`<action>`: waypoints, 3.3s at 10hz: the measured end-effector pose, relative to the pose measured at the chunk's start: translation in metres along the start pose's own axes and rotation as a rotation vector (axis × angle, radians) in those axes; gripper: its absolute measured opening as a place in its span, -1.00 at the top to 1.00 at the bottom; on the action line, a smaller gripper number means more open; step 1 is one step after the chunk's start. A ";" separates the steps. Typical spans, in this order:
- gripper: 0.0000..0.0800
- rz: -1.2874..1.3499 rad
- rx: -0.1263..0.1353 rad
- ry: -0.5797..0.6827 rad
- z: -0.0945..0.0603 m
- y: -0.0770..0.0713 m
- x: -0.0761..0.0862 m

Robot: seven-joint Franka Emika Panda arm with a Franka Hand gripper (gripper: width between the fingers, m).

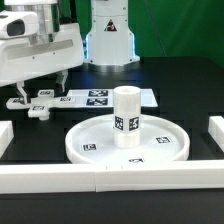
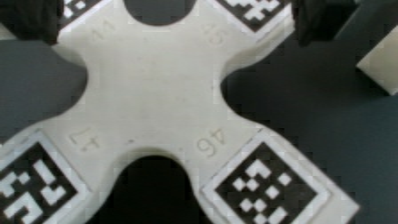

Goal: Assemble round table

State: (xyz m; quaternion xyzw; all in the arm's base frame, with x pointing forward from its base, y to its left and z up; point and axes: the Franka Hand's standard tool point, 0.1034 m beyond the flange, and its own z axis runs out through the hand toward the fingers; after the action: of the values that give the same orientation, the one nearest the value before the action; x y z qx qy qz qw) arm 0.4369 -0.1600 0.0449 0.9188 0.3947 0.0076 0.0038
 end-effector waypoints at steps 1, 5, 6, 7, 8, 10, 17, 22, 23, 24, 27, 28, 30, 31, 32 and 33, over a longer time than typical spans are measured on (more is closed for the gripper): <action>-0.62 -0.007 -0.002 -0.001 0.001 0.000 -0.001; -0.62 -0.006 -0.003 -0.005 0.005 0.000 -0.010; -0.62 -0.004 0.001 -0.007 0.006 -0.002 -0.012; -0.62 -0.004 0.003 -0.008 0.007 -0.002 -0.012; -0.62 -0.004 0.003 -0.008 0.007 -0.002 -0.012; -0.62 -0.003 0.008 -0.012 0.010 -0.004 -0.013; -0.62 -0.003 0.031 -0.027 0.023 -0.010 -0.018; -0.12 -0.002 0.032 -0.027 0.024 -0.010 -0.018; -0.12 -0.001 0.032 -0.027 0.024 -0.010 -0.019; -0.12 -0.001 0.032 -0.027 0.024 -0.010 -0.019; -0.12 0.018 0.029 -0.024 0.020 -0.011 -0.013; -0.12 0.039 0.035 -0.023 0.017 -0.013 -0.009; -0.12 0.088 0.035 -0.014 0.005 -0.013 -0.001; -0.12 0.147 0.061 -0.012 -0.008 -0.018 0.008; -0.12 0.200 0.091 -0.009 -0.027 -0.025 0.024; -0.12 0.231 0.095 -0.002 -0.039 -0.028 0.036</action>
Offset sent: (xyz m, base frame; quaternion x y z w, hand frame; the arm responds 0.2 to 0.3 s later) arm -0.0008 -0.0060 -0.0012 -0.0041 0.0035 -0.0042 1.0000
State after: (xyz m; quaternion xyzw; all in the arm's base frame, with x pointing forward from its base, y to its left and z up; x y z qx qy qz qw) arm 0.4410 -0.1144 0.0844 0.9573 0.2860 -0.0114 -0.0402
